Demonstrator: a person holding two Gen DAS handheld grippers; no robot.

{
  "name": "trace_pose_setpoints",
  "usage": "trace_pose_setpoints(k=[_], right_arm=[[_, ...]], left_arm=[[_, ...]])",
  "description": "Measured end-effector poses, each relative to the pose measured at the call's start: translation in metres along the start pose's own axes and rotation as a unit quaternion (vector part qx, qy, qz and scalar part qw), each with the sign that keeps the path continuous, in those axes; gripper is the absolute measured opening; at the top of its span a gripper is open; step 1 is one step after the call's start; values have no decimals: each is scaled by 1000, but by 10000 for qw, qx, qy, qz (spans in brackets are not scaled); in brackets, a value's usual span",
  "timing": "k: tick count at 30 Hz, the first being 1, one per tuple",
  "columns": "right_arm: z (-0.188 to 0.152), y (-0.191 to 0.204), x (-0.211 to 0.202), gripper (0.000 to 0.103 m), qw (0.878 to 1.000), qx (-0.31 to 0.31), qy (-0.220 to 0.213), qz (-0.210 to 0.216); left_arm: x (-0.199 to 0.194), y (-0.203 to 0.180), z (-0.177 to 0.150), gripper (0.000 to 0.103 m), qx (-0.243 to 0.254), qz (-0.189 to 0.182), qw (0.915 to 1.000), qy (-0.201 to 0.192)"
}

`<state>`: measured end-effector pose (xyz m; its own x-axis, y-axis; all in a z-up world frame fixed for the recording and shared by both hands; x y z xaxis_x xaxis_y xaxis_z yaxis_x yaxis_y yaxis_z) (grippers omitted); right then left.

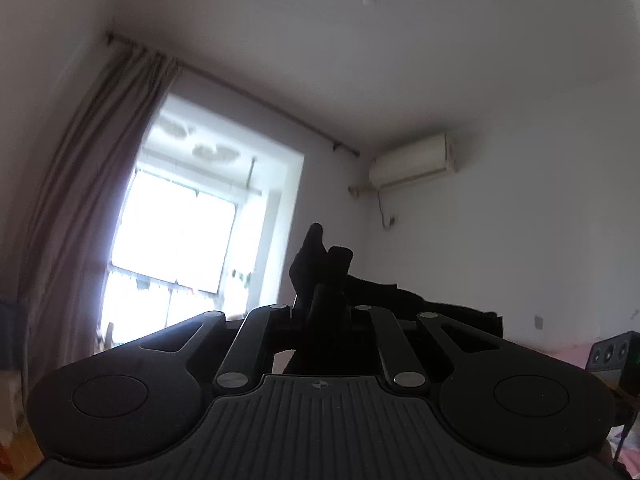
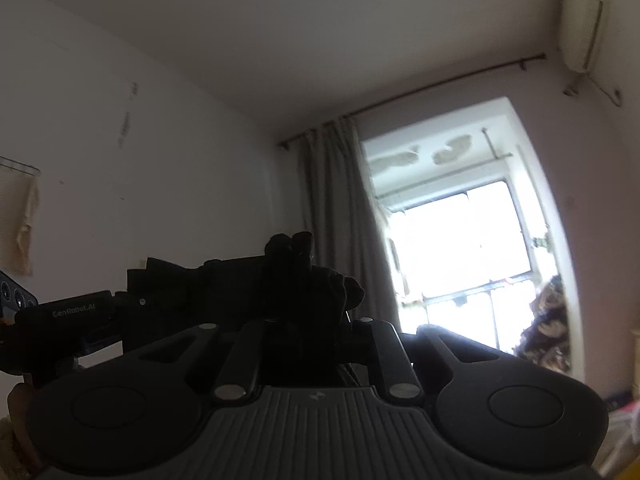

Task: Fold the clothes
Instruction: 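Lift the black shirt with both grippers and fold it over itself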

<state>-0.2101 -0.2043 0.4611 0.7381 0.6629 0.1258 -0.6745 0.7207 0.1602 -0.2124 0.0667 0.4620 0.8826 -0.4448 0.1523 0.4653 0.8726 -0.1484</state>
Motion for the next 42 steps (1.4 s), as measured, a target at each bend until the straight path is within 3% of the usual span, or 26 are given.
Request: trace_pose_setpoints(k=[6,12,15,21,26,34,38,42], right_arm=[[-15,10,57,14,9990,91,-22,436],[-70,0,128,14,9969,314,358,631],[-107,-10,163,14,9956,413,582,603],[-203,-44,233,14,9878,979,1104,492],[-301,-84,299,14,9749,1203,1844,346],[-445,-174,426,14,9358,1897,2972,-15],[-503,-197,467,13,9202,2108,3294,-191],[-535,-221,501,13,9114,2239,3441,-272]], left_arm=[[-7,28,2,8,169,349,9987,-333],[-1,79,-25,8,190,719,9971,-172],[8,118,-51,8,-73,862,9962,38],[35,211,-135,8,-823,1156,9879,630],[76,289,-221,8,-1441,1646,9649,1454],[184,419,-342,7,-1671,2372,9226,2543],[240,476,-386,7,-1670,2545,9047,2982],[250,510,-420,7,-1623,2606,8948,3240]])
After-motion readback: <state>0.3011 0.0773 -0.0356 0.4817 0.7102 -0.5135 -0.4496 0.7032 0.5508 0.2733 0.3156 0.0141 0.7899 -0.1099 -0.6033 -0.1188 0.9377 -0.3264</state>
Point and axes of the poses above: each gripper's, at about its wrist camera, not at the fingertips, and x roughly the way its jaws point, y to its left, z to its top, the point moved 5 cm from there along x, roughly the way its jaws point, and after that the axes turned 8 degrees about y, right-handed, at the moved point
